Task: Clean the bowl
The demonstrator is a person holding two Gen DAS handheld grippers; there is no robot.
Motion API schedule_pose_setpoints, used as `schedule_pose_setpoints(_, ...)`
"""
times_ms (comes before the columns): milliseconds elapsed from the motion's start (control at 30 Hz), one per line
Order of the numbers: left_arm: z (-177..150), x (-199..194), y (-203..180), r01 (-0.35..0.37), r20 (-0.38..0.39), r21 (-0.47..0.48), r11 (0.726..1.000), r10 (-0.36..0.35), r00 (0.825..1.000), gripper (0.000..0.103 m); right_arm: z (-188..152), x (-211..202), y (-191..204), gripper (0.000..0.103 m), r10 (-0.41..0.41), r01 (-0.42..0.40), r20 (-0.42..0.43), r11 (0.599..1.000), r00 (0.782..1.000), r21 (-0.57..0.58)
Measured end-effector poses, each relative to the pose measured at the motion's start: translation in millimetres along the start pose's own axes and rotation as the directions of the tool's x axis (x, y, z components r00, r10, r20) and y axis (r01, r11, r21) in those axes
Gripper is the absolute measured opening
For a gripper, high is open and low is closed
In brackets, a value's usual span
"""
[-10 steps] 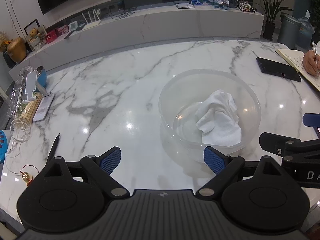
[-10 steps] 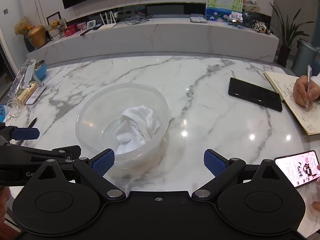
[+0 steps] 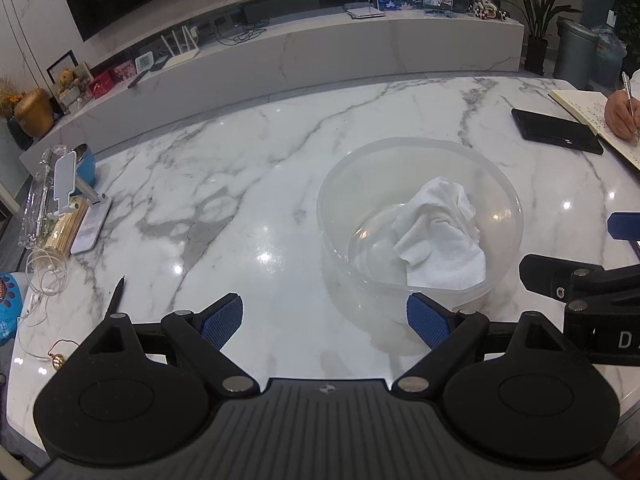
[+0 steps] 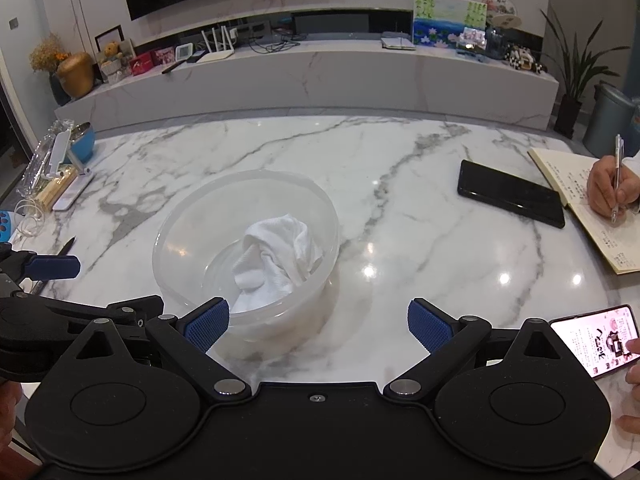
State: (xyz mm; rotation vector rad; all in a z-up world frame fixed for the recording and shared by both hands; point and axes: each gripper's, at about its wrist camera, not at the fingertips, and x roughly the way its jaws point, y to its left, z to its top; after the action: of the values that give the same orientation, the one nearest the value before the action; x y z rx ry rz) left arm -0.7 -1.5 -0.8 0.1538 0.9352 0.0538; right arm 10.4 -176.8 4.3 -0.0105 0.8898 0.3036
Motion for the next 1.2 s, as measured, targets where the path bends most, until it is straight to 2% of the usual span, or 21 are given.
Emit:
schedule_pose_setpoints(133, -1.5, -0.1, 0.0, 0.001, 0.001, -0.001, 1.0, -0.001, 1.0, 0.09, 0.2, -0.4, 0.4, 0.097, 0.001, -0.001, 0.01, 1.0, 1.0, 0.0)
schedule_pose_setpoints(367, -0.3, 0.9, -3.7, -0.065, 0.018, 0.023, 0.998, 0.065, 0.998, 0.09, -1.1, -2.1, -0.9, 0.097, 0.008, -0.008, 0.022, 1.0, 1.0, 0.0)
schedule_pose_setpoints(500, 0.3, 1.0, -0.5, -0.046, 0.011, 0.006, 0.999, 0.046, 0.999, 0.09, 1.0, -0.4, -2.6, 0.097, 0.011, -0.011, 0.014, 1.0, 1.0, 0.005)
schedule_pose_setpoints(1200, 0.6, 1.9, -0.8, -0.045, 0.003, -0.002, 0.999, 0.045, 0.999, 0.09, -1.2, -2.0, 2.4, 0.097, 0.006, -0.006, 0.013, 1.0, 1.0, 0.0)
